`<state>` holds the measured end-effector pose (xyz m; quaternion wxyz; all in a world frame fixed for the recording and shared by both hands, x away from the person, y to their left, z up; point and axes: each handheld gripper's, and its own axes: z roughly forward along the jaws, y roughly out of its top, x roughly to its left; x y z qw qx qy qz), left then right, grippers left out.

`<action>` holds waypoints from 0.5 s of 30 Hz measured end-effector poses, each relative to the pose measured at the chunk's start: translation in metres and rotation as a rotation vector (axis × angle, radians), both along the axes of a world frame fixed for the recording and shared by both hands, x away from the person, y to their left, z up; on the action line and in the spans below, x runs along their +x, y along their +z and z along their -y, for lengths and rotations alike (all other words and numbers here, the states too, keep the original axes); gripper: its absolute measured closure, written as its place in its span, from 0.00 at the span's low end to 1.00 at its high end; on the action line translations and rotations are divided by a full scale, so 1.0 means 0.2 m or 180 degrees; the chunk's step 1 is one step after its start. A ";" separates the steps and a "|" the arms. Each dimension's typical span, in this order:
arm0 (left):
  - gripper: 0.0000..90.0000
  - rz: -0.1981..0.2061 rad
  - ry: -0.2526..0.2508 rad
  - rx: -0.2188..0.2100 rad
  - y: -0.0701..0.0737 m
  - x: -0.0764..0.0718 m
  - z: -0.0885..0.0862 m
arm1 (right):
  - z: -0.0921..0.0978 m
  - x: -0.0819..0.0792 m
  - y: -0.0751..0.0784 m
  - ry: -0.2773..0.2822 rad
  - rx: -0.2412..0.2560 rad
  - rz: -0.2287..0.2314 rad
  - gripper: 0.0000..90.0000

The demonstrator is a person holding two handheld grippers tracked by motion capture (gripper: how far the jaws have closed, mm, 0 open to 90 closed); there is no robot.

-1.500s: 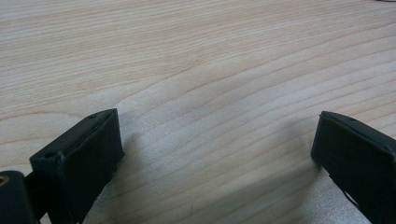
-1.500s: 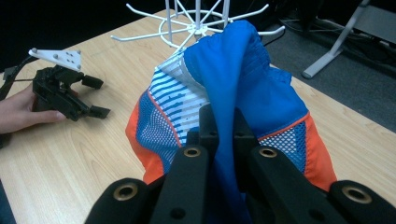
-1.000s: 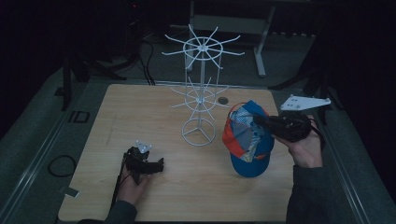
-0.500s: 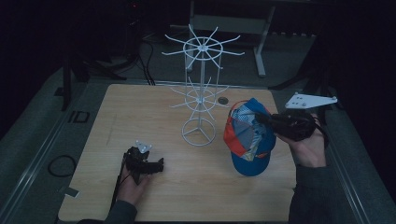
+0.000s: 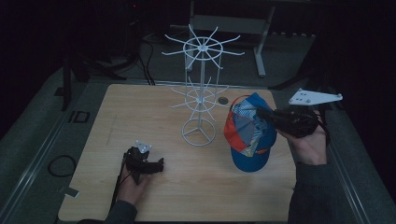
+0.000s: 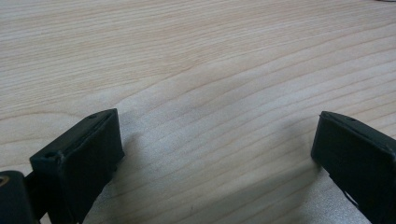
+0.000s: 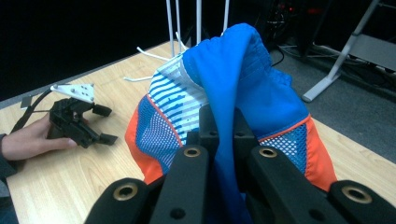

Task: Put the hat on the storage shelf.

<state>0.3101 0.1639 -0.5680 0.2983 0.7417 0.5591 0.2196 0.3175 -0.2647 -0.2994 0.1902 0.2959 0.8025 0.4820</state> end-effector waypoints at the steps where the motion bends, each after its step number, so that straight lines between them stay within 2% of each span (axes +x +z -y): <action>1: 0.03 0.0000 0.0000 0.0000 0.00 0.00 0.00 | 0.00 0.00 0.00 -0.0003 0.0009 0.0007 0.98; 15: 0.03 -0.0001 -0.0001 0.0001 0.00 0.00 0.00 | 0.00 0.03 0.04 0.0015 0.0021 0.0054 0.98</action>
